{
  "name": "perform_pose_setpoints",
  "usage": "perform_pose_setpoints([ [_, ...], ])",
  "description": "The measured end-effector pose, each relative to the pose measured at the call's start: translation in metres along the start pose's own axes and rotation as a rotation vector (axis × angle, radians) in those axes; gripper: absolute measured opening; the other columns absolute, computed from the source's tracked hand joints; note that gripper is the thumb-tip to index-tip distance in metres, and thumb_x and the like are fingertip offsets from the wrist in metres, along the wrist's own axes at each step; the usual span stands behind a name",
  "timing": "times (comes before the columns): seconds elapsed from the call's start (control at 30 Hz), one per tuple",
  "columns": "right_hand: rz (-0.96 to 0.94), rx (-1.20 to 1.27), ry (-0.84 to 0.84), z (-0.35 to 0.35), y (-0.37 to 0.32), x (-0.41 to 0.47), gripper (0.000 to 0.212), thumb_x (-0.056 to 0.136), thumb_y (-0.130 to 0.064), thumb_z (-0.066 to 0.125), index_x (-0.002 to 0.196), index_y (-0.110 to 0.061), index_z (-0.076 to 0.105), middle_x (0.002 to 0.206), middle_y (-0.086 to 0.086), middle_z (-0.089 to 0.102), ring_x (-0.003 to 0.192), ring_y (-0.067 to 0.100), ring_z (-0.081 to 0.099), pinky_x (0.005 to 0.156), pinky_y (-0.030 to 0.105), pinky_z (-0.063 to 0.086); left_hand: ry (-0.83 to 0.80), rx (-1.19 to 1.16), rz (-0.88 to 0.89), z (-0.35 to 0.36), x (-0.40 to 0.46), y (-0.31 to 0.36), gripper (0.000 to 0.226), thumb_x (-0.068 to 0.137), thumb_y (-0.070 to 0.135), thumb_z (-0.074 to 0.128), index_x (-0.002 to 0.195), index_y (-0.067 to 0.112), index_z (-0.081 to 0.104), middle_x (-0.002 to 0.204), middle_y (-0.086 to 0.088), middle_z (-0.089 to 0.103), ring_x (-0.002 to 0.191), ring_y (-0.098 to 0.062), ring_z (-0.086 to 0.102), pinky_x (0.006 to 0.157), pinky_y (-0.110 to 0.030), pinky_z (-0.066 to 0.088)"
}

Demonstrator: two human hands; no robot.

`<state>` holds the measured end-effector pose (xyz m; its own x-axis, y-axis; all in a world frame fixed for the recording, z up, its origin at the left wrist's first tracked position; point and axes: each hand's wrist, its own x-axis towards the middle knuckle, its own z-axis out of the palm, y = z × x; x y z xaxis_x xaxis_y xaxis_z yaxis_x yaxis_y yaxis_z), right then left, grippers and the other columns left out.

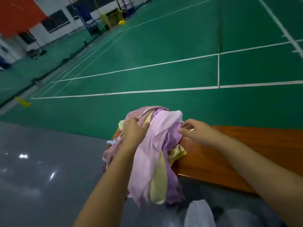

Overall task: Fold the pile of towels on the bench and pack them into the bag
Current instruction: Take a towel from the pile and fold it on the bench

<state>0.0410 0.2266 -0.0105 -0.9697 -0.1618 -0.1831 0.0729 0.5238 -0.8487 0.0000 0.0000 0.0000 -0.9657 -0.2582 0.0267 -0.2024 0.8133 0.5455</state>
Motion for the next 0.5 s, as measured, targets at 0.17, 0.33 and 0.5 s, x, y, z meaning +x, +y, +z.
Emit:
perform_pose_setpoints([
  [0.17, 0.040, 0.082, 0.010, 0.101, 0.003, -0.010, 0.029, 0.091, -0.036, 0.058, 0.115, -0.018, 0.057, 0.107, -0.002, 0.062, 0.095, 0.017, 0.060, 0.081, 0.028, 0.047, -0.143, 0.319, 0.096, 0.025, -0.026, -0.080, 0.049, 0.090, 0.037, 0.061, 0.131, 0.013, 0.052, 0.132, -0.011, 0.049, 0.121, -0.033, 0.047, 0.097, -0.039, 0.040],
  [0.33, 0.084, 0.174, 0.060, 0.170, 0.000, -0.020, 0.044, 0.087, -0.025, 0.066, 0.125, -0.011, 0.052, 0.105, 0.002, 0.056, 0.083, 0.013, 0.054, 0.071, 0.023, 0.041, -0.103, 0.204, 0.276, 0.013, -0.030, -0.094, 0.014, 0.088, 0.008, 0.055, 0.088, 0.008, 0.068, 0.096, -0.014, 0.068, 0.090, -0.034, 0.061, 0.074, -0.035, 0.048],
  [0.5, 0.042, 0.105, 0.149, 0.187, 0.002, -0.025, 0.055, 0.084, -0.017, 0.069, 0.133, -0.007, 0.048, 0.114, 0.007, 0.059, 0.091, 0.015, 0.053, 0.073, 0.018, 0.036, 0.136, 0.210, 0.159, 0.007, -0.031, -0.113, 0.019, 0.092, 0.018, 0.057, 0.105, 0.005, 0.058, 0.116, -0.014, 0.055, 0.099, -0.029, 0.053, 0.086, -0.041, 0.046],
])
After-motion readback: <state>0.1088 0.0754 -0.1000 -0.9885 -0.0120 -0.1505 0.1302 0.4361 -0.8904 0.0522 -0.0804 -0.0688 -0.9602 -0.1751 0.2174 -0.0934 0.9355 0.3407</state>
